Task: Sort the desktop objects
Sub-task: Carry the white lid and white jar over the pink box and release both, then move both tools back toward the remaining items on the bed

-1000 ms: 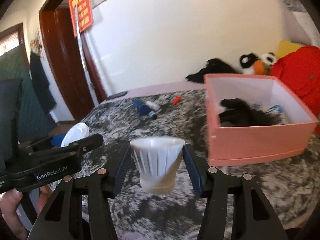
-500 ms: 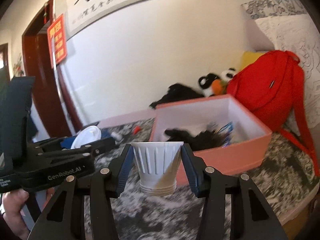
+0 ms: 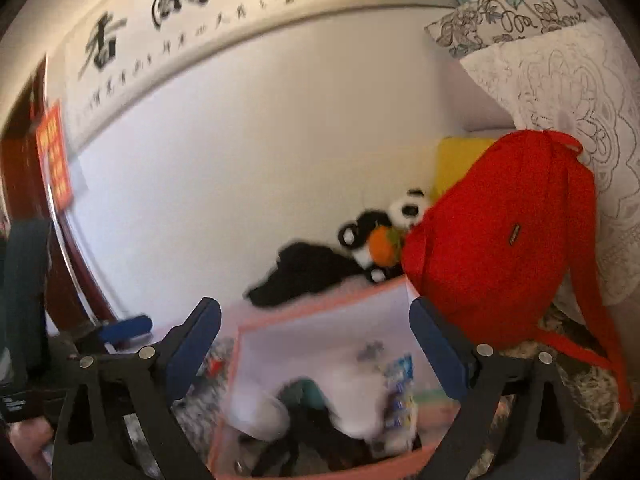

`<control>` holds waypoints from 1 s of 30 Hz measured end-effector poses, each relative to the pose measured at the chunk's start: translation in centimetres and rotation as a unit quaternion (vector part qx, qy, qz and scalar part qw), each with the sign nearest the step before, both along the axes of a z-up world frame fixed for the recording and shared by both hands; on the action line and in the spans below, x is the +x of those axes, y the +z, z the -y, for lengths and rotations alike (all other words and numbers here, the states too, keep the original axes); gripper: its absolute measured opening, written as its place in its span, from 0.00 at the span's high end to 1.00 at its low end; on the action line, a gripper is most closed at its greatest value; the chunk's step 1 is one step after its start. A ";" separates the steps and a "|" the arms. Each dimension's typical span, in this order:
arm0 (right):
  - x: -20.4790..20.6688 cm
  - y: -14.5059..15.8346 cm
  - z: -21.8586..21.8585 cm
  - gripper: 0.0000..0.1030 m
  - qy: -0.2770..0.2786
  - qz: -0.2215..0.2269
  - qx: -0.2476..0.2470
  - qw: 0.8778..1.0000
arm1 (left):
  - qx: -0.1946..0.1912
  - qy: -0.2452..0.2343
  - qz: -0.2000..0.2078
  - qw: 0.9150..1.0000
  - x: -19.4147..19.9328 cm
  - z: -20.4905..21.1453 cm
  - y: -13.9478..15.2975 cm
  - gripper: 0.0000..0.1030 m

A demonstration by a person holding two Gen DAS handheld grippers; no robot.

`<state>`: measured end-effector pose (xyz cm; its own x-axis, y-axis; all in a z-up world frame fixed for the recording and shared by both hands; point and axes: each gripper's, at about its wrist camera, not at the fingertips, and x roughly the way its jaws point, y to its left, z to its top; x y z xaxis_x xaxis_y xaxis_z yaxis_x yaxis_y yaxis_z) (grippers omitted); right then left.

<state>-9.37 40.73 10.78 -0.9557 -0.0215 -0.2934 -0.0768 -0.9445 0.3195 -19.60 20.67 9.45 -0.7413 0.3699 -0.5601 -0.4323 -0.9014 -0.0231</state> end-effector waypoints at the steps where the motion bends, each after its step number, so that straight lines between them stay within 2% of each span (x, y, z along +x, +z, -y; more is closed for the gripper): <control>1: 0.0 0.3 -0.4 0.05 -0.002 -0.006 -0.001 1.000 | 0.001 0.001 -0.003 1.000 0.0 0.3 0.2 0.06; 6: 0.6 0.6 -1.1 0.05 -0.012 -0.012 -0.013 1.000 | 0.003 0.017 -0.009 1.000 0.5 2.9 0.6 0.06; 11: 2.2 0.0 1.5 0.05 0.005 -0.001 -0.010 1.000 | -0.003 0.043 -0.008 0.999 2.2 7.4 -0.4 0.06; 14: 3.6 -0.9 4.4 0.04 0.027 0.004 -0.001 1.000 | -0.006 0.080 0.001 0.997 3.9 11.8 -2.2 0.06; 17: 4.6 -2.5 8.0 0.04 0.061 0.018 0.009 0.998 | 0.010 0.113 0.031 0.993 5.8 16.5 -5.0 0.06; 19: 4.9 -3.7 10.3 0.04 0.081 0.032 0.012 0.996 | 0.010 0.135 0.054 0.989 7.4 19.7 -7.5 0.06; 24: 4.9 -8.4 16.9 0.04 0.145 0.088 0.019 0.985 | -0.019 0.204 0.096 0.974 10.5 26.6 -13.5 0.06; 30: 3.1 -14.2 23.9 0.04 0.196 0.159 0.033 0.967 | 0.016 0.273 0.143 0.951 12.3 33.8 -17.9 0.06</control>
